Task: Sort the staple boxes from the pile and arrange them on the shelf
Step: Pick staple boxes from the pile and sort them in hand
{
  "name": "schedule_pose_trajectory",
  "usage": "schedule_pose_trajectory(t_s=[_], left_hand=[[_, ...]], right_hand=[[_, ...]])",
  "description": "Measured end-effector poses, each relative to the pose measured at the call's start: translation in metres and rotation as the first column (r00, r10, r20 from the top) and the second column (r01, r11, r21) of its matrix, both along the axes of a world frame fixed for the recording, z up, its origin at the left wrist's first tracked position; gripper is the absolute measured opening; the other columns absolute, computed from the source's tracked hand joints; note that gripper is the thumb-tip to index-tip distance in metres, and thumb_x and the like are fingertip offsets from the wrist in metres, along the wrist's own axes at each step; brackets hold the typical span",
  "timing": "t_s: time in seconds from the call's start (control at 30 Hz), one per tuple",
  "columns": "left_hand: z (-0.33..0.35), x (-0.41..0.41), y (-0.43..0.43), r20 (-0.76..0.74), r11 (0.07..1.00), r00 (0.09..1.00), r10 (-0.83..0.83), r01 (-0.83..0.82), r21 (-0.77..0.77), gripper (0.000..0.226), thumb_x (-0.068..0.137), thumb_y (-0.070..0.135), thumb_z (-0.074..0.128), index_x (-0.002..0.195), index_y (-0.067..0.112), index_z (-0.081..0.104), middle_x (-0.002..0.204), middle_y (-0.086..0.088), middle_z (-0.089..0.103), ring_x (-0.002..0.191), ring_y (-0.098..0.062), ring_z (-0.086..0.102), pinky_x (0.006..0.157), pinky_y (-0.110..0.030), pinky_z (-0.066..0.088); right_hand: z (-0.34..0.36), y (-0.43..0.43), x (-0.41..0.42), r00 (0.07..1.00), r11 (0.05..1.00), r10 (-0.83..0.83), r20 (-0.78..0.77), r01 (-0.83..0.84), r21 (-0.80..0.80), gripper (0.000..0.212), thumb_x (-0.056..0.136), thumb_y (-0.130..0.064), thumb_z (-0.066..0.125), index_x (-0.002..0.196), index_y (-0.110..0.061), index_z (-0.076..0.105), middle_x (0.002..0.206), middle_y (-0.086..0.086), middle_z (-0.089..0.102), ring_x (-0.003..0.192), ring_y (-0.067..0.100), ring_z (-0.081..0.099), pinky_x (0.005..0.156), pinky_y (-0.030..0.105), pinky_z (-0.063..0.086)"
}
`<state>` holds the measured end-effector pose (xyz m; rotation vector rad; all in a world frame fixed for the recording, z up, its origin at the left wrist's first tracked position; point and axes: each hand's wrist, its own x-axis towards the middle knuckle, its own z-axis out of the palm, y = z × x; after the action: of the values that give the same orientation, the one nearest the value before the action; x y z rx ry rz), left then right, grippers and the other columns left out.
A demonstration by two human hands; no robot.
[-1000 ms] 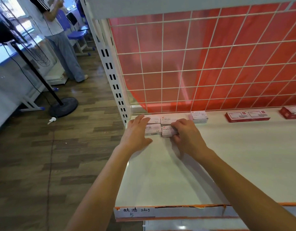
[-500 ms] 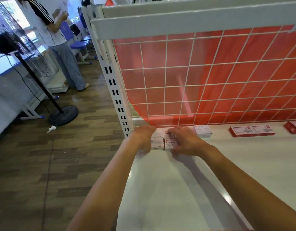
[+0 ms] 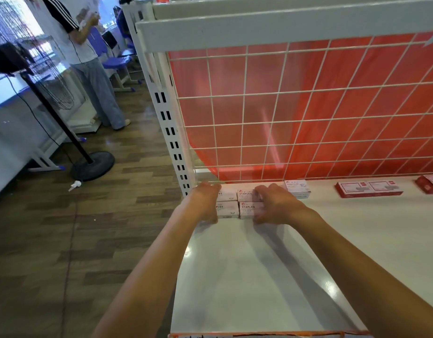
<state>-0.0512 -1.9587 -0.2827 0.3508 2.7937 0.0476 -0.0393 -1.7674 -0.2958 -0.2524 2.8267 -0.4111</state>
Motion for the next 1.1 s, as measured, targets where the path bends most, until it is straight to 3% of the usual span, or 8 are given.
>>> schedule_pose_trajectory(t_s=[0.17,0.33,0.47,0.57,0.7,0.93,1.1], left_hand=[[0.0004,0.0004,0.0002,-0.004,0.999,1.0,-0.021,0.021,-0.027,0.056,0.074,0.014,0.075,0.123,0.017,0.047,0.116,-0.008,0.05,0.1,-0.022,0.054,0.085,-0.029,0.049],[0.0018,0.0011,0.0002,0.019,0.999,1.0,-0.02,0.021,-0.031,0.06,0.078,0.013,0.07,0.131,0.016,0.042,0.12,-0.009,0.048,0.107,-0.024,0.053,0.089,-0.031,0.048],[0.0032,0.003,0.0004,0.033,1.0,0.999,-0.012,0.011,0.023,0.08,0.074,0.028,0.077,0.14,0.019,0.033,0.126,-0.009,0.046,0.114,-0.024,0.049,0.094,-0.033,0.046],[0.0042,0.0036,0.0014,0.035,1.0,0.999,-0.007,0.006,0.008,0.082,0.075,0.032,0.076,0.143,0.018,0.032,0.128,-0.009,0.043,0.116,-0.024,0.048,0.095,-0.033,0.044],[0.0038,0.0022,0.0003,0.057,1.0,0.998,-0.007,0.006,0.003,0.08,0.074,0.032,0.078,0.14,0.018,0.036,0.127,-0.009,0.042,0.112,-0.024,0.05,0.094,-0.033,0.045],[0.0033,0.0019,0.0005,0.048,1.0,0.999,-0.021,0.022,-0.016,0.079,0.072,0.031,0.08,0.138,0.017,0.038,0.124,-0.009,0.043,0.109,-0.023,0.051,0.091,-0.032,0.046],[0.0033,0.0034,-0.0025,0.029,0.999,0.999,-0.041,0.041,-0.013,0.083,0.073,0.028,0.079,0.142,0.02,0.035,0.126,-0.009,0.044,0.112,-0.024,0.05,0.093,-0.032,0.046]], right_hand=[[-0.0015,-0.0047,-0.0013,1.0,0.997,-0.013,-0.012,0.012,-0.079,0.045,0.072,-0.03,0.077,0.108,-0.02,0.051,0.107,0.003,0.057,0.095,0.017,0.046,0.102,0.041,0.036],[-0.0002,-0.005,-0.0017,1.0,0.998,-0.013,-0.009,0.012,-0.066,0.046,0.068,-0.033,0.079,0.103,-0.024,0.05,0.112,0.003,0.049,0.096,0.017,0.044,0.098,0.038,0.04],[0.0025,-0.0047,-0.0015,1.0,0.997,0.03,-0.002,-0.03,-0.071,0.065,0.067,-0.037,0.08,0.12,-0.024,0.046,0.124,0.002,0.044,0.108,0.02,0.044,0.102,0.041,0.038],[0.0072,-0.0045,-0.0039,0.999,0.999,0.007,0.039,-0.005,-0.041,0.076,0.064,-0.04,0.083,0.126,-0.022,0.042,0.122,0.003,0.038,0.106,0.02,0.044,0.095,0.036,0.043],[0.0068,-0.0047,-0.0065,0.998,1.0,0.011,0.054,-0.01,-0.011,0.07,0.061,-0.046,0.083,0.118,-0.019,0.051,0.11,0.001,0.035,0.097,0.019,0.045,0.089,0.032,0.045],[0.0035,-0.0044,-0.0064,0.998,0.998,0.04,0.041,-0.038,-0.047,0.068,0.063,-0.045,0.082,0.117,-0.02,0.051,0.116,0.001,0.041,0.096,0.016,0.045,0.079,0.025,0.041],[0.002,-0.0018,-0.0048,0.998,0.995,0.061,0.022,-0.059,-0.086,0.07,0.067,-0.045,0.08,0.125,-0.022,0.05,0.116,0.002,0.042,0.098,0.017,0.045,0.081,0.025,0.042]])
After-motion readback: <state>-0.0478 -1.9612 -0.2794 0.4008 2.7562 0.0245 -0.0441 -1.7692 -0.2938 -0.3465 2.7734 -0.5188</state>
